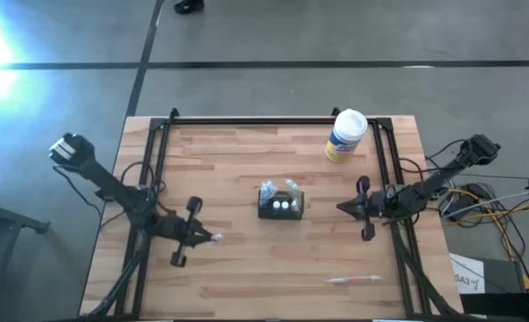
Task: Pick & Place toothbrushing station
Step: Put the purple toothbrush into the wire organizer, then put the orange toothbrush into the wire organizer
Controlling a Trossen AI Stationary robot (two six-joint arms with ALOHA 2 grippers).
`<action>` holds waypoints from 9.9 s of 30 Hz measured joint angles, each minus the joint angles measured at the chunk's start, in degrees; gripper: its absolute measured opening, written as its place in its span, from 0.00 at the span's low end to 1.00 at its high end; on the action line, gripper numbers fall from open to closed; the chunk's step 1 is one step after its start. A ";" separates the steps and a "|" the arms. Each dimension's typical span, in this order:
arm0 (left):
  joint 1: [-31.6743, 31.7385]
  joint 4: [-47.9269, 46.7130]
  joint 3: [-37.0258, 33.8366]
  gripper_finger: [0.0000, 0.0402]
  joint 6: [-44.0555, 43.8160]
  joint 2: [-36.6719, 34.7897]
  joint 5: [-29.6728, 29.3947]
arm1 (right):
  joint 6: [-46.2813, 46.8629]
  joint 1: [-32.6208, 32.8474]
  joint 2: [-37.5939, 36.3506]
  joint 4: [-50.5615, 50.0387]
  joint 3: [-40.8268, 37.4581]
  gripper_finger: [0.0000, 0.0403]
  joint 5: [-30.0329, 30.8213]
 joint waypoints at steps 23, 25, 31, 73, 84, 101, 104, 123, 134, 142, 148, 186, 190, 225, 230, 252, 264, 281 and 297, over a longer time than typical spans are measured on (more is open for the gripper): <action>9.60 -8.44 1.38 0.00 1.20 -3.26 10.12 | -4.43 0.00 10.89 21.37 0.73 0.02 -5.84; 11.19 -12.18 4.02 0.00 1.16 -3.26 10.37 | -4.44 -0.20 13.42 21.92 2.62 0.02 -4.07; 15.01 -24.43 10.91 0.00 0.41 -2.52 11.91 | -7.64 -0.46 21.68 21.84 9.52 0.10 0.04; 25.88 -29.57 29.98 0.00 3.89 14.27 24.64 | -7.34 -16.87 57.72 23.95 44.20 0.42 -26.15; 26.36 -29.58 31.40 0.00 3.85 15.89 25.71 | -6.76 -16.94 57.90 23.39 44.17 0.27 -27.36; 26.88 -29.76 31.15 0.08 -0.03 15.67 26.96 | -7.20 -17.25 55.97 19.95 44.11 0.04 -27.45; 26.90 -31.52 30.78 0.15 -0.81 14.43 30.13 | -7.14 -17.25 52.00 13.16 44.11 0.03 -27.45; 20.45 -54.01 18.68 0.02 -7.85 -10.00 15.90 | -1.42 -14.79 33.88 -23.59 44.05 0.03 -18.93; 18.71 -46.48 2.74 0.01 -10.85 -28.66 15.66 | -1.46 -15.13 35.34 -29.12 43.81 0.03 -10.89; 18.49 -46.03 -3.12 0.03 -13.55 -35.91 17.23 | 0.99 -15.60 36.39 -28.66 42.27 0.03 -6.90; 18.47 -45.71 -4.05 0.03 -15.36 -37.24 17.47 | 4.74 -15.63 38.88 -25.46 39.38 0.03 -5.75; 18.40 -44.48 -4.22 0.02 -16.02 -37.16 17.56 | 12.33 -15.60 50.40 -15.22 33.83 0.09 -3.45; 18.41 -44.44 -4.22 0.04 -15.62 -37.18 17.33 | 11.10 -15.49 48.42 -16.37 33.72 0.20 -3.89; 19.26 -56.82 -2.44 0.00 0.22 -47.46 8.22 | -2.23 -11.87 -0.03 -3.61 9.58 0.03 -23.32; 19.62 -60.16 -1.16 0.00 2.81 -48.79 12.33 | -2.92 -11.90 -2.51 0.42 5.51 0.03 -25.56; 24.64 -53.93 -13.40 0.00 1.42 -58.23 22.30 | -6.03 -12.13 -4.78 4.99 -0.02 0.03 -16.17; 31.66 -61.71 -9.92 0.00 -0.33 -61.18 30.39 | -3.04 -17.70 -19.60 -8.32 -0.01 0.02 -25.25; 33.11 -57.68 -14.61 0.01 -3.65 -61.18 33.75 | 0.62 -19.17 -28.98 -22.22 0.02 0.02 -31.52; 33.11 -59.35 -14.66 0.05 -9.48 -61.13 33.68 | 5.93 -19.12 -24.44 -24.32 0.49 0.02 -20.79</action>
